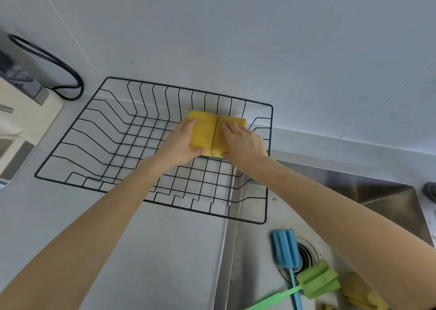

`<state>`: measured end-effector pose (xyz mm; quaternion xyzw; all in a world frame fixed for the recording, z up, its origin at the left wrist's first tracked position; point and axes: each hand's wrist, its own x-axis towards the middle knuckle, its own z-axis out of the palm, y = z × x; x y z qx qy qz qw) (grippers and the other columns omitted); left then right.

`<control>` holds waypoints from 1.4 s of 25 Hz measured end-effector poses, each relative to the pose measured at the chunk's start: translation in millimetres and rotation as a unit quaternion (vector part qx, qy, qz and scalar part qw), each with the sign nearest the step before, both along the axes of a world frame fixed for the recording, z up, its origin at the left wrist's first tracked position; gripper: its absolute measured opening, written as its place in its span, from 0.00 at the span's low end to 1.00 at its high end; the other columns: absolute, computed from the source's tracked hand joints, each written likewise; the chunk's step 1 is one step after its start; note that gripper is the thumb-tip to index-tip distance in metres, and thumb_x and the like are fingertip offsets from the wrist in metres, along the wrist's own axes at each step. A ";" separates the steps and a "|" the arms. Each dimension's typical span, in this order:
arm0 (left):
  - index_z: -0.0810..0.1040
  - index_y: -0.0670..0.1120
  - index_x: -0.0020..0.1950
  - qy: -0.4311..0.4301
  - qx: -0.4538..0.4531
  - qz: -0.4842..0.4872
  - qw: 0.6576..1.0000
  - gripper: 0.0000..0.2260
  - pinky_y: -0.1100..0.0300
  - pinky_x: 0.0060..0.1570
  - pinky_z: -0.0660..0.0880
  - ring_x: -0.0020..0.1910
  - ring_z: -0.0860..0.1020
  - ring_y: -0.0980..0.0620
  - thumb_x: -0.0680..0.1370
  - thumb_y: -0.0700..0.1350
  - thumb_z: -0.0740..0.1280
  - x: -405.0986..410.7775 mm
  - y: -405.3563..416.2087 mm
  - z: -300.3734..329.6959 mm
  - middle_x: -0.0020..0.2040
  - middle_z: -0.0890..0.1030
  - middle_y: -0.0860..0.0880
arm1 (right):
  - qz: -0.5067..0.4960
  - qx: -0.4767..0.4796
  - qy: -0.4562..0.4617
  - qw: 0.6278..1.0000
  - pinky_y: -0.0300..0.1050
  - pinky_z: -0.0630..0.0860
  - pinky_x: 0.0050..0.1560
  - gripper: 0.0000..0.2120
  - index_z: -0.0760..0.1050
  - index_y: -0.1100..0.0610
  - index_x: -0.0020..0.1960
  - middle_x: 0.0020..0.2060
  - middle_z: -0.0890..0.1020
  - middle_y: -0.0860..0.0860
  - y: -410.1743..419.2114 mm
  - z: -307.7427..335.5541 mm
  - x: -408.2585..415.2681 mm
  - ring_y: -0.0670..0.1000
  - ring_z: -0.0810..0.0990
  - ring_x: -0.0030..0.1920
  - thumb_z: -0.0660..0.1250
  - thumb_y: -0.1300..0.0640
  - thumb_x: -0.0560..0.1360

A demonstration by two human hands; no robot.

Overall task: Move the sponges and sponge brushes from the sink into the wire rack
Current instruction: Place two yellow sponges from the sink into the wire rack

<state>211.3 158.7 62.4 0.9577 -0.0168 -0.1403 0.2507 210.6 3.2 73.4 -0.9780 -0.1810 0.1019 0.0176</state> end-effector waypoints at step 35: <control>0.49 0.47 0.75 -0.035 0.082 -0.266 0.960 0.34 0.47 0.73 0.56 0.75 0.56 0.45 0.75 0.54 0.63 -144.3 -184.3 80.5 0.76 0.56 0.44 | -0.246 0.107 0.028 0.963 0.52 0.53 0.75 0.30 0.54 0.55 0.76 0.76 0.60 0.55 -199.6 43.2 -189.5 0.56 0.56 0.76 0.60 0.53 0.77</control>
